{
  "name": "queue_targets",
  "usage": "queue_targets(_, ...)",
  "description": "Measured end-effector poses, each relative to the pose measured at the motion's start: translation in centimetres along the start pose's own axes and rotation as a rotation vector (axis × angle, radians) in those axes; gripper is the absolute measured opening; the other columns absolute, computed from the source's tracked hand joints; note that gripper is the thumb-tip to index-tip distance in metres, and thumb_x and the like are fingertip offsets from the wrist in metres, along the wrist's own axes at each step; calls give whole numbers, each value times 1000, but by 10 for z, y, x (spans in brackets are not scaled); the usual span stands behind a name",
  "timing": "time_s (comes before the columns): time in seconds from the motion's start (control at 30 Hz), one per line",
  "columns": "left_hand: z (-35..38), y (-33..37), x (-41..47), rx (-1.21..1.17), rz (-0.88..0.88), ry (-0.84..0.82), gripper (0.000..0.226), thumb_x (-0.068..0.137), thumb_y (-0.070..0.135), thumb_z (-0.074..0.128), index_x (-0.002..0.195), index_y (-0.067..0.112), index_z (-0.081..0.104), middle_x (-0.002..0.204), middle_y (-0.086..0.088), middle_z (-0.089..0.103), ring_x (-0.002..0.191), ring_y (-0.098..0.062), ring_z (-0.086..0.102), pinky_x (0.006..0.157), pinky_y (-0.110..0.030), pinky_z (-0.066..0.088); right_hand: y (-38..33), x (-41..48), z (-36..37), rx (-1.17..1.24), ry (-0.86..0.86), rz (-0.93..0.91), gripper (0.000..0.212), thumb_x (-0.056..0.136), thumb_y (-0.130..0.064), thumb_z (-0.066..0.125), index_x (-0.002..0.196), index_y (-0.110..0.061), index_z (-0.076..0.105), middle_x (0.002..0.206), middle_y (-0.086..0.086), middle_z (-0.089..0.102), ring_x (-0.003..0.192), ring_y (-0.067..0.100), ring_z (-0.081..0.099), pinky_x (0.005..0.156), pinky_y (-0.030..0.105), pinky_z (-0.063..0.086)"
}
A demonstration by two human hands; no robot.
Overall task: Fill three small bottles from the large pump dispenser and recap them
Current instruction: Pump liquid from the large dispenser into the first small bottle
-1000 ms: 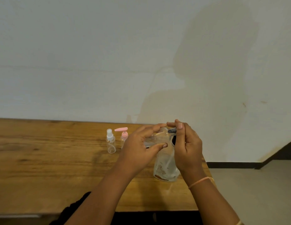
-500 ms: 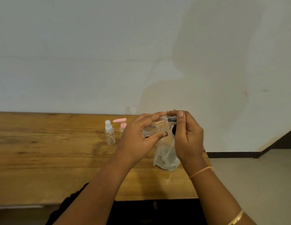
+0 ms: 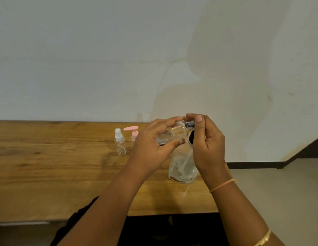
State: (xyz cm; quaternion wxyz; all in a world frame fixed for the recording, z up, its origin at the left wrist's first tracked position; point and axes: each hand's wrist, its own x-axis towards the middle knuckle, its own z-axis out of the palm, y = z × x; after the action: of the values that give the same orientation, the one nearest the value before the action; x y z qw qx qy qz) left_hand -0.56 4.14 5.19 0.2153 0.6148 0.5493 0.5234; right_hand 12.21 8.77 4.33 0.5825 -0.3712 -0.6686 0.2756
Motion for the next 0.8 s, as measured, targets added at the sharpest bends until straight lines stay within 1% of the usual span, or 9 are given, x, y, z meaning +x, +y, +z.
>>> queue_targets(0.1, 0, -3, 0, 3, -35, -22, 56, 73, 23, 78, 110, 54, 49, 106, 19, 61, 99, 12, 51, 78, 3, 35, 6, 1, 2, -48, 0, -17, 32, 97, -34, 32, 96, -21, 61, 84, -18, 62, 80, 1, 62, 66, 26, 52)
queue_targets(0.2, 1, -4, -2, 6, -48, -30, 57, 73, 22, 78, 110, 55, 49, 105, 19, 60, 96, 14, 51, 78, 3, 36, 9, -1, 3, -51, 2, -1, 31, 97, -35, 32, 93, -24, 61, 81, -18, 63, 78, 4, 62, 66, 34, 53)
queue_targets(0.27, 1, -2, -1, -1, -32, -18, 58, 73, 22, 78, 110, 56, 49, 105, 19, 61, 99, 12, 52, 79, 2, 37, 5, -1, 3, 7, 16, 7, 30, 96, -36, 32, 92, -27, 61, 84, -15, 64, 82, 6, 63, 69, 31, 52)
queue_targets(0.33, 1, 0, -1, -5, -9, -1, 58, 73, 23, 78, 112, 56, 49, 106, 19, 61, 102, 8, 53, 81, 1, 38, 2, 1, 3, 62, 27, 2, 31, 96, -36, 33, 94, -26, 62, 89, -12, 65, 89, 7, 63, 76, 25, 51)
queue_targets(0.4, 1, 1, -1, -7, 6, 10, 58, 73, 22, 78, 113, 54, 50, 107, 17, 62, 102, 5, 55, 82, -1, 40, 0, 1, 4, 68, 24, -8, 32, 96, -35, 33, 97, -23, 62, 94, -11, 66, 94, 8, 63, 80, 23, 50)
queue_targets(0.5, 1, 1, -1, -2, 1, 10, 59, 73, 22, 78, 112, 54, 49, 106, 18, 61, 100, 6, 54, 78, 0, 40, 0, 0, 3, 33, 18, -7, 32, 96, -36, 32, 98, -24, 62, 95, -10, 66, 95, 8, 63, 81, 27, 52)
queue_targets(0.6, 1, -2, -1, -5, -11, -1, 58, 73, 22, 78, 112, 54, 50, 106, 18, 61, 100, 8, 52, 78, 2, 37, 5, 0, 3, -13, 25, -24, 34, 97, -35, 32, 97, -21, 62, 91, -14, 65, 88, 6, 63, 76, 34, 53)
queue_targets(0.73, 3, -5, -4, 18, -40, -21, 58, 74, 23, 78, 111, 57, 48, 107, 22, 59, 103, 11, 50, 79, 3, 37, 11, -4, 2, -62, 4, -12, 29, 98, -35, 31, 96, -30, 60, 87, -21, 63, 86, 6, 63, 76, 49, 52)
queue_targets(0.8, 3, -4, -4, 11, -34, -15, 58, 74, 24, 78, 112, 56, 49, 107, 23, 59, 102, 12, 51, 78, 3, 38, 8, -4, 2, -42, 8, -10, 28, 98, -35, 31, 95, -36, 59, 90, -20, 64, 89, 6, 63, 79, 47, 52)
